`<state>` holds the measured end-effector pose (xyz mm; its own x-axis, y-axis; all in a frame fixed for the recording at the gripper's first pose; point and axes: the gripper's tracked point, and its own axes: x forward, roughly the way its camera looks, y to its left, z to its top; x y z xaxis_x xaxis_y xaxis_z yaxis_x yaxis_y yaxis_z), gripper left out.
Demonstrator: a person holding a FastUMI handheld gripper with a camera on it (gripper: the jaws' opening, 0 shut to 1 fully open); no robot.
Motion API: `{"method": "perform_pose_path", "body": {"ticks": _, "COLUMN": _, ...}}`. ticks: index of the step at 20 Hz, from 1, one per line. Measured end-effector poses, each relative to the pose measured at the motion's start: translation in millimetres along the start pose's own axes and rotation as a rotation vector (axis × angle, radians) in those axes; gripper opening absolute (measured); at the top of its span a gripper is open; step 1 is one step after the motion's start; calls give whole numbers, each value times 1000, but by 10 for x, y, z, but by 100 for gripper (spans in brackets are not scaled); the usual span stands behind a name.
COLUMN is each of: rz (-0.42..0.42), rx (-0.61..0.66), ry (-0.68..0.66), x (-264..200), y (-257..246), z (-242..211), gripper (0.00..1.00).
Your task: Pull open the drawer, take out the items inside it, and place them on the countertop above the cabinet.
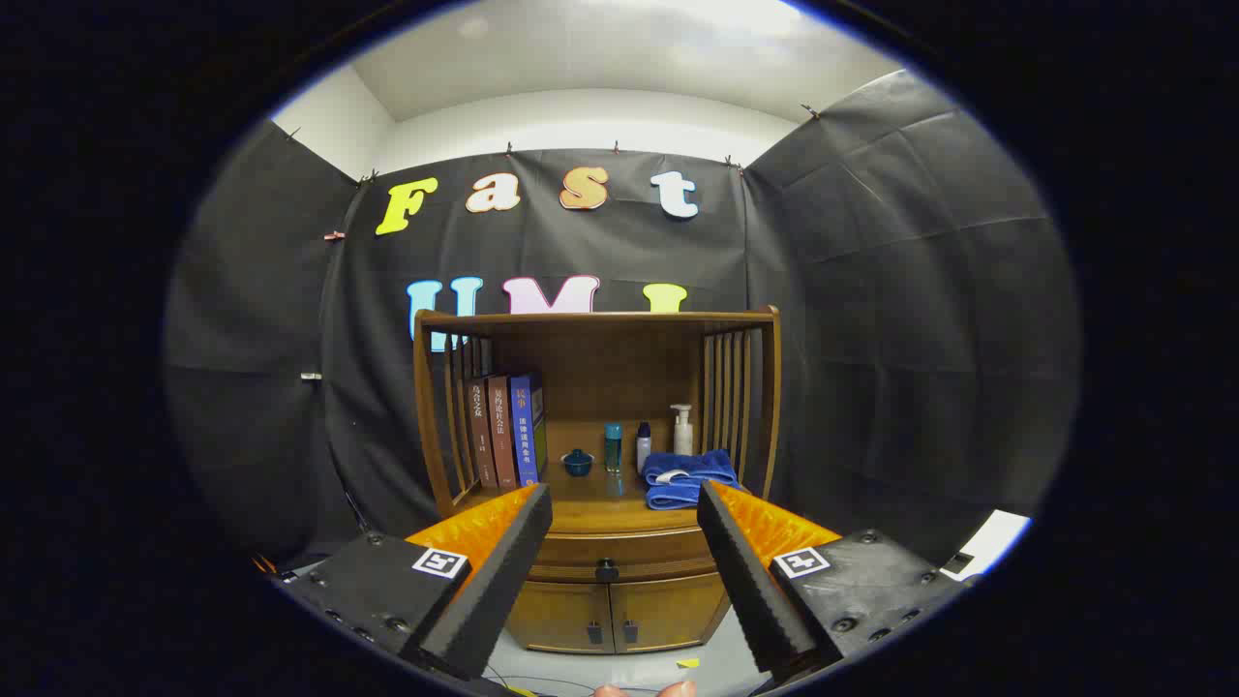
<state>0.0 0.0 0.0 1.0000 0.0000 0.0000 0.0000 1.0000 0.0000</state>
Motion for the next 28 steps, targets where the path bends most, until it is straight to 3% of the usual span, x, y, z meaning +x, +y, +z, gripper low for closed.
{"method": "perform_pose_path", "body": {"ticks": 21, "rz": -4, "rx": 3, "ry": -2, "x": 15, "y": -112, "z": -12, "gripper": 99}}
{"method": "perform_pose_path", "body": {"ticks": 28, "rz": 15, "rx": -12, "ry": -20, "x": 304, "y": -69, "z": -283, "gripper": 99}}
